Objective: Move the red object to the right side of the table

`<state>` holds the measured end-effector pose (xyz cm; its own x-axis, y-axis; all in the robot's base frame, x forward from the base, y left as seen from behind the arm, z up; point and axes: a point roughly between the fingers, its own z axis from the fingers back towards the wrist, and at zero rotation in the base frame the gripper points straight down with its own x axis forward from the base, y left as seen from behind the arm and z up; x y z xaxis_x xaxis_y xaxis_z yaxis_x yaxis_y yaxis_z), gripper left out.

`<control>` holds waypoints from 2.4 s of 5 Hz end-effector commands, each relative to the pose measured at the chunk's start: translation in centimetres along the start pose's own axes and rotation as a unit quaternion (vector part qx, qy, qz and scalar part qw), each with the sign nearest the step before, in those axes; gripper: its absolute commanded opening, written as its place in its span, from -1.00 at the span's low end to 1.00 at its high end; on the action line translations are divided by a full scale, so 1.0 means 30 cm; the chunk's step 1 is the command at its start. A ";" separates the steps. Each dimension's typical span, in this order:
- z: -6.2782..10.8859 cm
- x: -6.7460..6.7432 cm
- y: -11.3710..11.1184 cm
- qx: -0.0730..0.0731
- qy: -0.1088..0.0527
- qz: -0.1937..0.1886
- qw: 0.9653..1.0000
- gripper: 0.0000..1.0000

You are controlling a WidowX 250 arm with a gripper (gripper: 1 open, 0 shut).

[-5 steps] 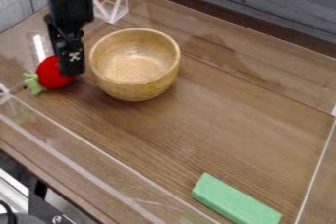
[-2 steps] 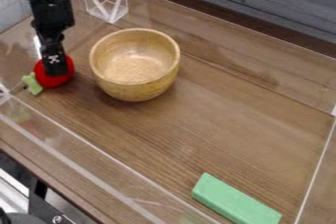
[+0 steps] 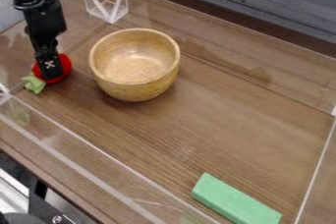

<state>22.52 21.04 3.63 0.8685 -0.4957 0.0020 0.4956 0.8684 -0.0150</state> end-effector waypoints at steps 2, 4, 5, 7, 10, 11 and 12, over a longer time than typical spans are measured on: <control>-0.014 -0.022 -0.005 0.000 -0.007 -0.039 0.999 1.00; -0.008 -0.007 -0.022 -0.014 -0.015 -0.020 1.000 1.00; -0.015 0.015 -0.021 -0.021 -0.018 -0.002 1.000 1.00; -0.022 0.063 -0.033 -0.034 -0.025 0.045 0.998 -1.00; 0.058 0.103 -0.069 -0.036 -0.051 0.113 0.992 -1.00; 0.118 0.109 -0.064 -0.027 -0.059 0.135 0.989 -1.00; 0.209 0.139 -0.106 -0.018 -0.074 0.160 0.984 -1.00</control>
<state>24.02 15.93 8.43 0.9776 -0.1848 0.1005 0.1959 0.9739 -0.1149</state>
